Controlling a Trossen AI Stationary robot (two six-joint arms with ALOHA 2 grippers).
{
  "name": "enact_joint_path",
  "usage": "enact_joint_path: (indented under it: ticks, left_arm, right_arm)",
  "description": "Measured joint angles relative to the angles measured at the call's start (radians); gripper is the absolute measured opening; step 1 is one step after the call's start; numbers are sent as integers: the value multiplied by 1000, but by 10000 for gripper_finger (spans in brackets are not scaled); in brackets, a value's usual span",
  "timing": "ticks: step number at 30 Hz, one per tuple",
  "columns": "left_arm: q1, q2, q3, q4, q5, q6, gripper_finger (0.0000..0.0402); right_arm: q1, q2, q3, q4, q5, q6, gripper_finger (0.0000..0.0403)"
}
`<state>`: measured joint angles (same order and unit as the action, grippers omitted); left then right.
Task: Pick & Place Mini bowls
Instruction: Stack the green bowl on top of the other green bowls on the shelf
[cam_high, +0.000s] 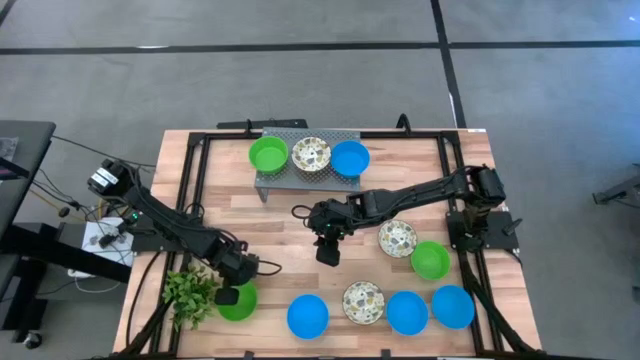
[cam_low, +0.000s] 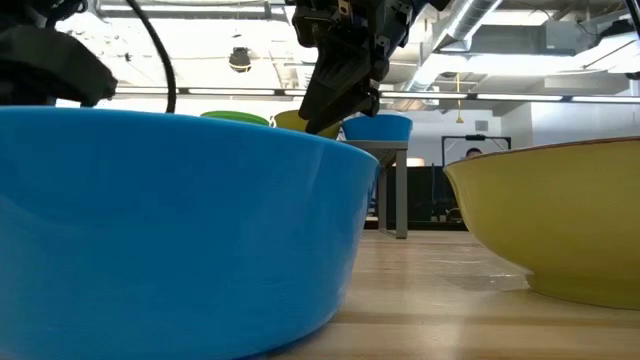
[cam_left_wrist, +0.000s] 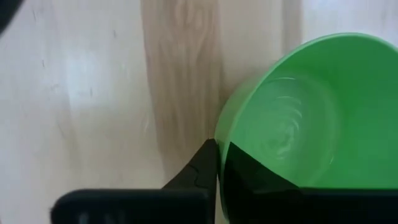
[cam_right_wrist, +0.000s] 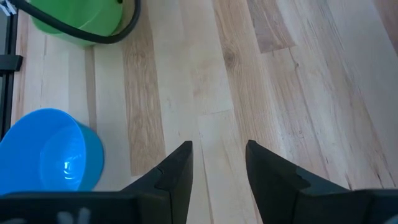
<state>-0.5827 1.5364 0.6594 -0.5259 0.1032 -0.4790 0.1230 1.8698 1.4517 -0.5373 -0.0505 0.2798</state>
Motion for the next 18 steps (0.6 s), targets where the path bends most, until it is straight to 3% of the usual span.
enact_joint_path:
  ticks: [9, 18]
  left_arm:
    - [8, -159, 14, -12, -29, -35, 10]
    - [27, -420, 15, -13, -279, -55, 12]
  right_arm:
    - [0, 0, 0, 0, 0, 0, 133]
    - [0, 0, 0, 0, 0, 0, 133]
